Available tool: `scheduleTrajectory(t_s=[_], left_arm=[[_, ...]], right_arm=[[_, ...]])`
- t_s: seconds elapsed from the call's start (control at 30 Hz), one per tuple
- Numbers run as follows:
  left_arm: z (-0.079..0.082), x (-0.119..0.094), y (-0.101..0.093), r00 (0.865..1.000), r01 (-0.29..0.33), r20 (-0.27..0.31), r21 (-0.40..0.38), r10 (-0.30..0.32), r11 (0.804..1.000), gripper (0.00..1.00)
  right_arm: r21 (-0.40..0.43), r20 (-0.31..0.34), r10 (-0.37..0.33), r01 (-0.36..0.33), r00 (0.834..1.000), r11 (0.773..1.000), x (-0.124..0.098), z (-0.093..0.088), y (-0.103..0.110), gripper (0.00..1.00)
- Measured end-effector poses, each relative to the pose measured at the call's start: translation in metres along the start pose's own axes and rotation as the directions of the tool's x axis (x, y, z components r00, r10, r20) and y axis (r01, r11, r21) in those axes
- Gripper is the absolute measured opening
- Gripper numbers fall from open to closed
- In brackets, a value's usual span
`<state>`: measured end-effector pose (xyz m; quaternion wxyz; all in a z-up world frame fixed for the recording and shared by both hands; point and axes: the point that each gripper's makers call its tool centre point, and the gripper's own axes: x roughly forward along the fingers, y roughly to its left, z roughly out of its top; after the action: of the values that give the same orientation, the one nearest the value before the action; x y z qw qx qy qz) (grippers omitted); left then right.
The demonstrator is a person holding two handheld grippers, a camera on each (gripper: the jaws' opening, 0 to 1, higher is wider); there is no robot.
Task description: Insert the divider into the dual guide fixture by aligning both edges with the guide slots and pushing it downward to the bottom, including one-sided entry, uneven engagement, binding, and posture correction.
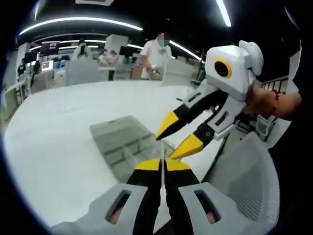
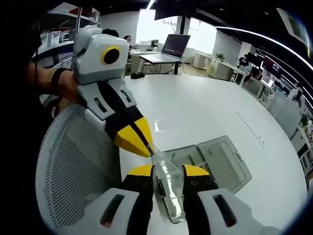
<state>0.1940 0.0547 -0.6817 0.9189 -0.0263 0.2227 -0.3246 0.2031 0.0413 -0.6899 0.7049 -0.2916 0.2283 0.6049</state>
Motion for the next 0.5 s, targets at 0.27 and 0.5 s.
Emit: scheduleTrajectory(t_s=[0.27, 0.5], left_arm=[[-0.006, 0.000, -0.005, 0.999, 0.020, -0.041, 0.073, -0.018, 0.997, 0.00], [-0.007, -0.001, -0.008, 0.997, 0.048, -0.065, 0.116, -0.041, 0.992, 0.00]], right_arm=[[-0.055, -0.016, 0.040, -0.041, 0.999, 0.998, 0.004, -0.003, 0.006, 0.15], [-0.078, -0.026, 0.070, -0.071, 0.997, 0.994, 0.004, -0.003, 0.012, 0.12]])
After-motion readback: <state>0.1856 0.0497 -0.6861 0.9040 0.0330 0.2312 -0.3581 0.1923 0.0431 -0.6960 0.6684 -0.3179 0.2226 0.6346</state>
